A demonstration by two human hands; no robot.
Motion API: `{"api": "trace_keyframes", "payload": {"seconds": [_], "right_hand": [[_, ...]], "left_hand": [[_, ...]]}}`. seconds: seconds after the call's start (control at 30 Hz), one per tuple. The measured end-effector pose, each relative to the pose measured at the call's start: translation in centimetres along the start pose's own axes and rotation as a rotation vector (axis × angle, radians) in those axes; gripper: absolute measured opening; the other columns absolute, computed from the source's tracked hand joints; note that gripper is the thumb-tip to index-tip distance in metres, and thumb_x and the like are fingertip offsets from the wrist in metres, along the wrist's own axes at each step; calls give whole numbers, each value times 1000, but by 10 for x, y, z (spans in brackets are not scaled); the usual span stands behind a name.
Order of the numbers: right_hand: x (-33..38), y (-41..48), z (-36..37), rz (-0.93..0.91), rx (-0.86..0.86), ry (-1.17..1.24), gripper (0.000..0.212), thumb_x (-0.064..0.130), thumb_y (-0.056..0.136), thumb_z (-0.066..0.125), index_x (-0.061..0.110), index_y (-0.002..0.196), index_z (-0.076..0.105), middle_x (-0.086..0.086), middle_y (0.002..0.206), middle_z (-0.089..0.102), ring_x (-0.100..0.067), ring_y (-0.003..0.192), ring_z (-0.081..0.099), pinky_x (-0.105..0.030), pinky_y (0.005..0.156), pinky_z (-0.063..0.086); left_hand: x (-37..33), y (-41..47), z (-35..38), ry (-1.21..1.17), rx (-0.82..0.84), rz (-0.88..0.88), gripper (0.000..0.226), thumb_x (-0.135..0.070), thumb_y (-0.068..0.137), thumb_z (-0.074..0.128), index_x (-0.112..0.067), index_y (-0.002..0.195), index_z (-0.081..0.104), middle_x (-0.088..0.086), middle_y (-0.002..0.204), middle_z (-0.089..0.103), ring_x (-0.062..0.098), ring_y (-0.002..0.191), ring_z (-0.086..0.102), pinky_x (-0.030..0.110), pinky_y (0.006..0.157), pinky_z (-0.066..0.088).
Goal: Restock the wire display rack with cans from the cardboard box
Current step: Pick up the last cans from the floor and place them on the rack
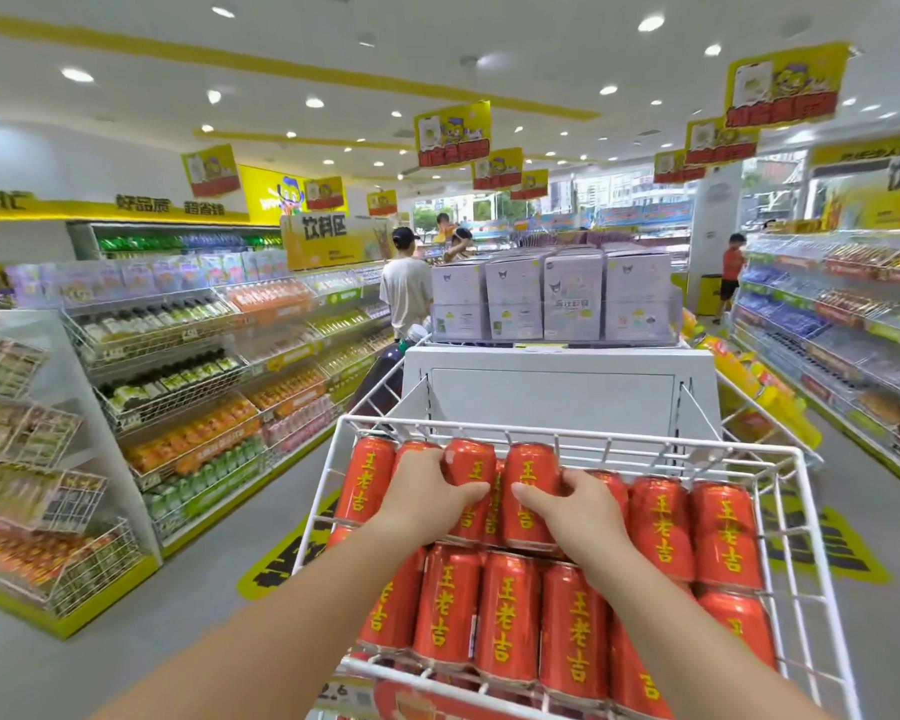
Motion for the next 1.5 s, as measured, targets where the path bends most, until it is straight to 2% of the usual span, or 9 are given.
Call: {"api": "trace_keyframes", "payload": {"seconds": [0.1, 0.23, 0.3, 0.47, 0.67, 0.87, 1.1, 1.3, 1.5], "right_hand": [[-5, -2, 1, 6, 17, 2, 120, 84, 41, 73, 16, 138, 57, 0, 132, 62, -19, 117, 62, -42, 102, 51], [-3, -5, 3, -66, 22, -134, 107, 85, 55, 65, 14, 135, 58, -3, 129, 63, -21, 119, 60, -41, 101, 50], [0, -9, 3, -90, 19, -157, 94, 72, 68, 70, 12, 139, 54, -5, 132, 61, -22, 123, 57, -40, 104, 47], [-1, -6, 4, -150, 41, -220, 84, 68, 77, 66, 19, 143, 49, -8, 138, 48, -23, 130, 48, -38, 108, 42], [-2, -10, 10, -115, 79, -249, 97, 82, 69, 56, 23, 146, 45, -5, 141, 51, -24, 130, 51, -43, 108, 44], [11, -20, 2, -140, 69, -393, 84, 74, 77, 62, 24, 143, 48, -7, 131, 51, -27, 124, 54, -40, 104, 46], [31, -71, -16, -378, -48, -966, 87, 80, 83, 43, 28, 153, 31, -8, 147, 40, -30, 135, 38, -44, 112, 36], [28, -126, -19, -383, -22, -1071, 86, 77, 87, 32, 28, 158, 21, -12, 165, 19, -33, 152, 16, -49, 123, 14], [10, -180, -17, -342, -37, -1139, 98, 78, 78, 11, 20, 155, 29, -14, 163, 25, -33, 150, 22, -46, 122, 19]], "left_hand": [[2, 4, 1, 203, 1, 62, 42, -66, 75, 68, -24, 84, 65, -3, 85, 67, 24, 93, 62, 42, 87, 51], [2, 6, 8, 320, 35, 134, 67, -55, 90, 64, -17, 142, 46, 9, 128, 59, 32, 125, 47, 42, 109, 35], [3, 6, 13, 375, 5, 167, 76, -58, 92, 58, -19, 152, 34, 11, 133, 55, 33, 129, 42, 41, 112, 30], [10, 3, 9, 467, -116, 175, 71, -68, 89, 54, -26, 145, 44, 7, 130, 37, 27, 120, 36, 38, 107, 34], [17, 1, 9, 555, -79, 90, 72, -74, 91, 41, -38, 153, 32, 10, 155, 21, 34, 140, 22, 51, 113, 25], [11, -11, 6, 513, -56, 42, 78, -66, 96, 41, -24, 158, 20, 8, 162, 14, 33, 145, 18, 52, 115, 22], [13, -63, -6, 668, -2, 220, 87, -69, 97, 24, -17, 161, -5, 7, 168, 6, 30, 154, 5, 53, 121, 16], [25, -122, -14, 698, 87, 285, 95, -76, 85, 4, -19, 160, -11, 7, 169, -2, 30, 155, -6, 57, 123, 8], [53, -171, -8, 629, 125, 375, 91, -73, 89, 18, -22, 161, -7, 7, 169, 1, 32, 155, -6, 59, 123, 3]]}}
Point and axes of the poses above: each hand's wrist, its own y-axis towards the middle knuckle, its own z-axis out of the palm, x = y × z, the point moved 3 cm from there along y, towards the middle knuckle
